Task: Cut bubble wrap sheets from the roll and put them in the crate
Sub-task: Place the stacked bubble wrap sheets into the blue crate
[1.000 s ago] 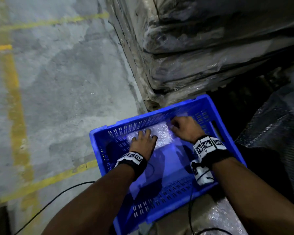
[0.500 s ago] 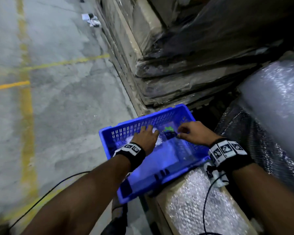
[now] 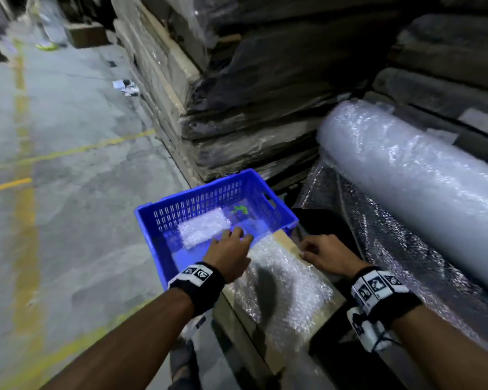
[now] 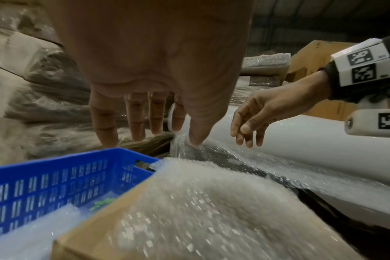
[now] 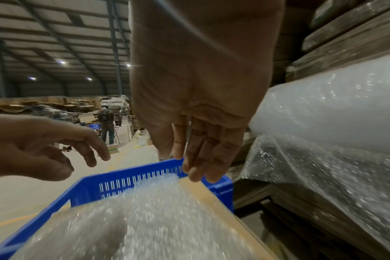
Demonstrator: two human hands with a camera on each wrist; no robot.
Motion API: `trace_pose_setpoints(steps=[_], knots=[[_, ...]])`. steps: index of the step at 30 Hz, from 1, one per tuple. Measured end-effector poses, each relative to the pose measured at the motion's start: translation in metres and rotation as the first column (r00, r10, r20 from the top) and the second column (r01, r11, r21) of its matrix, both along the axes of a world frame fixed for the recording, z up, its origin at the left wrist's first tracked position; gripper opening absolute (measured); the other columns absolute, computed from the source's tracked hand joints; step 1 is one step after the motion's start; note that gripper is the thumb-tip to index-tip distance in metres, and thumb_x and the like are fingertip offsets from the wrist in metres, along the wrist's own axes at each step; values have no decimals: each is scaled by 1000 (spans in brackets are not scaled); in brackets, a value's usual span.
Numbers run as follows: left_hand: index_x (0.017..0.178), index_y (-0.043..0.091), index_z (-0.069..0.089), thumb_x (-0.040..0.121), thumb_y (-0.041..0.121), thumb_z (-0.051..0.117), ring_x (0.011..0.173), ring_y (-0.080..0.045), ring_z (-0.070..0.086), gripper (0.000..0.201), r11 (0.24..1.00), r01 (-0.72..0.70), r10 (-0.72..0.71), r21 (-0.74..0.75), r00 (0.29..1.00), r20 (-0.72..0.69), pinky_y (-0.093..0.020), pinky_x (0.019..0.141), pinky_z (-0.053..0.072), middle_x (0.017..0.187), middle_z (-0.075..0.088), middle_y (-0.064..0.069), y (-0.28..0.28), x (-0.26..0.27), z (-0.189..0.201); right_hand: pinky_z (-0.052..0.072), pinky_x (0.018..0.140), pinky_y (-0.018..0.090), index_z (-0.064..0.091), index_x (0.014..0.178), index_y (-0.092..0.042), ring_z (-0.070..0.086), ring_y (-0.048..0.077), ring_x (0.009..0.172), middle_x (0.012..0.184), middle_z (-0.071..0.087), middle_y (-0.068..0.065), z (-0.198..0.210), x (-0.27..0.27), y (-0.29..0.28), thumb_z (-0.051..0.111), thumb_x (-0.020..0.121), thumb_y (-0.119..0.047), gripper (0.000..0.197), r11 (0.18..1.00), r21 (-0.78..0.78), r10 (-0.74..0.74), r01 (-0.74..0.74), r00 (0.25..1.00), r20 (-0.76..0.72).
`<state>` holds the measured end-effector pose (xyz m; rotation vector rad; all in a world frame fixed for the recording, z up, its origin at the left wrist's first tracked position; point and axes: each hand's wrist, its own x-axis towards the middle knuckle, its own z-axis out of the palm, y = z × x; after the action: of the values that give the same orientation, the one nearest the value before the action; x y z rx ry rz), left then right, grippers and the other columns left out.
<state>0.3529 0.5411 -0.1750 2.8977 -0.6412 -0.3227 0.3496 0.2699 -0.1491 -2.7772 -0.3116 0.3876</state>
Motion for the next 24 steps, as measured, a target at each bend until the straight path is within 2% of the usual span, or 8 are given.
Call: trace_pose_setpoints(steps=[3, 7, 11, 18, 24], knots=[[138, 21, 41, 94, 40, 58, 127, -33, 39, 51, 998, 46, -45, 33, 998, -43, -50, 94, 45, 141, 37, -8, -13, -31, -12, 49, 80, 31, 72, 102, -21, 69, 22, 91, 90, 72, -3, -14, -31, -17, 65, 88, -34, 20, 998, -18, -56, 56, 998, -13], [142, 20, 39, 95, 39, 55, 131, -33, 36, 52, 992, 114, -111, 56, 992, -56, -49, 96, 43, 146, 34, -7, -24, -51, -22, 50, 85, 33, 71, 108, -18, 67, 21, 97, 102, 73, 1, -36, -61, -26, 65, 91, -29, 21, 993, -40, -109, 108, 994, -21], [143, 19, 36, 96, 38, 56, 133, -35, 31, 54, 986, 160, -155, 54, 985, -77, -53, 99, 41, 149, 29, -9, -37, -57, -22, 50, 88, 35, 66, 113, -20, 63, 22, 100, 109, 65, 3, -50, -80, -28, 60, 92, -33, 25, 994, -73, -89, 87, 996, -28], [142, 18, 37, 96, 39, 57, 132, -35, 34, 54, 978, 192, -192, 86, 981, -18, -55, 99, 42, 148, 31, -11, -59, -57, -18, 47, 93, 36, 63, 119, -22, 59, 23, 106, 115, 58, 2, -55, -82, -35, 56, 91, -37, 33, 995, -65, -77, 80, 996, 39], [143, 19, 36, 97, 39, 57, 132, -37, 33, 55, 986, 125, -126, 108, 992, 3, -55, 100, 41, 151, 28, -10, -81, -57, -20, 45, 99, 37, 62, 123, -25, 56, 25, 115, 122, 55, 5, -56, -67, -56, 56, 90, -38, 36, 996, -91, 4, -1, 999, 41]])
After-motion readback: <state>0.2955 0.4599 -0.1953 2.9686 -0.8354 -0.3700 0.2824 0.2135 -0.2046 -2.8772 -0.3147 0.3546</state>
